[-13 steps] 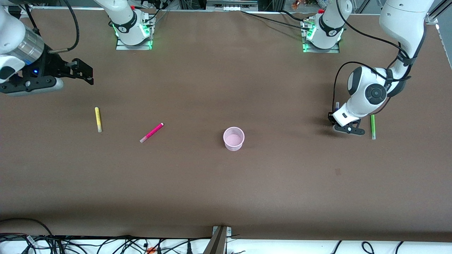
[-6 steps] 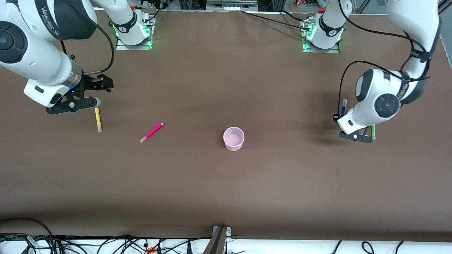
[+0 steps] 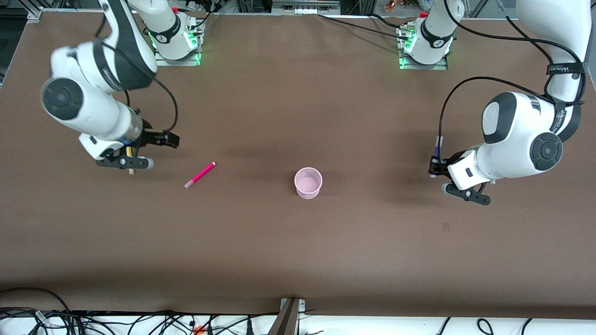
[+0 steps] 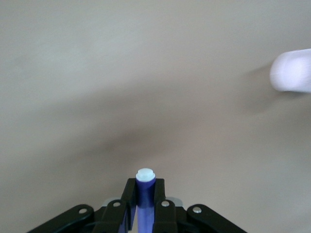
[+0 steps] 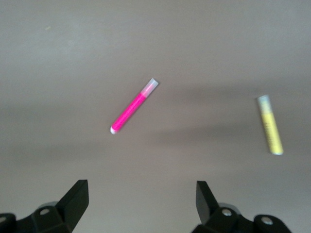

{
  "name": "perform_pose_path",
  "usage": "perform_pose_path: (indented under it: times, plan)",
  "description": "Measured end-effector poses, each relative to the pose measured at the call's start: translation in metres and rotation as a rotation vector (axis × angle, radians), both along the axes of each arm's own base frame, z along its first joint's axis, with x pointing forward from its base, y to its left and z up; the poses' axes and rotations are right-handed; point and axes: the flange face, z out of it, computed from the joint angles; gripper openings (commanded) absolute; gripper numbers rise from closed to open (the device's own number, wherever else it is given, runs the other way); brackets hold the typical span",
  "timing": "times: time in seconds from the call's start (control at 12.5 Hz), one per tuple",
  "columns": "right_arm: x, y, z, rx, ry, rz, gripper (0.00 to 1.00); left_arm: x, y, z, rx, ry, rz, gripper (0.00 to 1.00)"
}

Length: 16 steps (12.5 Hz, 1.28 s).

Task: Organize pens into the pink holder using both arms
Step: 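Lift the purple marker with the left gripper while the right gripper grasps the pink marker, then carry the purple marker over the cup while the right gripper lifts the pink marker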

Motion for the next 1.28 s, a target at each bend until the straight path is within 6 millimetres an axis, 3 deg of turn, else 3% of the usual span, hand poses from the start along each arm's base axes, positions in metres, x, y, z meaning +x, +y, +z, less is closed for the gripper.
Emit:
perform_pose_path:
  times: [0.32, 0.48, 0.72, 1.04, 1.28]
  plan:
    - [0.010, 0.028, -0.134, -0.005, -0.027, -0.248, 0.97, 0.025, -0.043, -0.003, -0.377, -0.098, -0.138, 0.00]
    - [0.003, 0.056, -0.177, -0.005, -0.038, -0.312, 0.93, 0.031, -0.079, 0.002, -0.533, -0.172, -0.245, 0.00]
    - [0.000, 0.064, -0.187, -0.009, -0.034, -0.332, 0.83, 0.042, -0.126, 0.004, -0.751, -0.321, -0.384, 0.00]
    - [-0.006, 0.057, -0.191, -0.020, -0.020, -0.338, 0.34, 0.038, -0.209, -0.008, -0.851, -0.617, -0.601, 0.00]
    - [-0.010, 0.051, -0.196, -0.018, 0.000, -0.361, 0.11, 0.019, -0.270, -0.016, -0.805, -0.775, -0.711, 0.00]
